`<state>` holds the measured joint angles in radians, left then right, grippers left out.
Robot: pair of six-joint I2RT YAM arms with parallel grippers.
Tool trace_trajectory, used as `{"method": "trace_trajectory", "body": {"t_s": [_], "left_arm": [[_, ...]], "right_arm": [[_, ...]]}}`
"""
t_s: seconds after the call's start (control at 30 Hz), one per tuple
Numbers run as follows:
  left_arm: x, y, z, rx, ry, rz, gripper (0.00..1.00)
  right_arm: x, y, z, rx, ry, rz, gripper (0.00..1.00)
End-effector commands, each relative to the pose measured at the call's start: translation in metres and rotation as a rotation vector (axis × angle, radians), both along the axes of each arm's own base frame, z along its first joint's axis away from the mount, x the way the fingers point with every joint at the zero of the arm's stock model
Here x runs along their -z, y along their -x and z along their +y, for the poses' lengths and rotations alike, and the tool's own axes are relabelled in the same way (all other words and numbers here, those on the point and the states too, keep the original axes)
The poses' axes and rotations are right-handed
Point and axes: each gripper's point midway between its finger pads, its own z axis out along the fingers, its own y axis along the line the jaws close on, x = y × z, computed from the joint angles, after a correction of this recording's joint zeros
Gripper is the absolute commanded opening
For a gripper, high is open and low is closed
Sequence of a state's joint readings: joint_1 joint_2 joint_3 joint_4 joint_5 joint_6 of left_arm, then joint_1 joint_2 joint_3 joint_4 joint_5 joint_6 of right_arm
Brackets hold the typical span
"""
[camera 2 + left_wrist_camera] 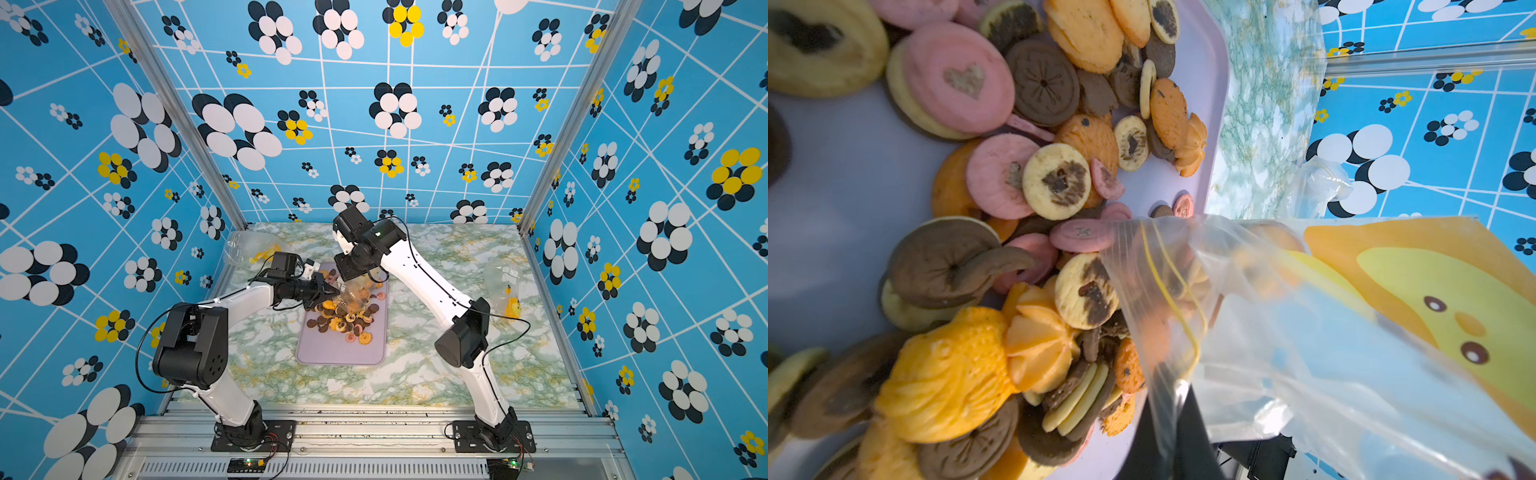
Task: Pour cookies out of the ziploc bag
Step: 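Pour the cookies out of the ziploc bag onto the tray.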
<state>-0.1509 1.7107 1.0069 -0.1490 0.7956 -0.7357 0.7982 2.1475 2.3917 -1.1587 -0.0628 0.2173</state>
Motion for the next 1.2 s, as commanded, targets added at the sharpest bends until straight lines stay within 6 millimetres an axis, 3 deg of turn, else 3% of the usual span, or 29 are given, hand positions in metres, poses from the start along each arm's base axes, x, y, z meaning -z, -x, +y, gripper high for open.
{"method": "trace_trajectory", "body": {"t_s": [0.0, 0.6, 1.17], "left_arm": [[-0.002, 0.01, 0.005, 0.008, -0.02, -0.003, 0.0], [0.007, 0.04, 0.031, -0.014, -0.049, 0.037, 0.0], [-0.003, 0.015, -0.001, 0.01, 0.0, -0.009, 0.0]], "right_arm": [[-0.017, 0.008, 0.005, -0.017, -0.062, -0.014, 0.0], [-0.001, 0.03, 0.018, -0.036, -0.145, 0.069, 0.0], [-0.026, 0.009, -0.008, 0.01, -0.007, -0.088, 0.0]]}}
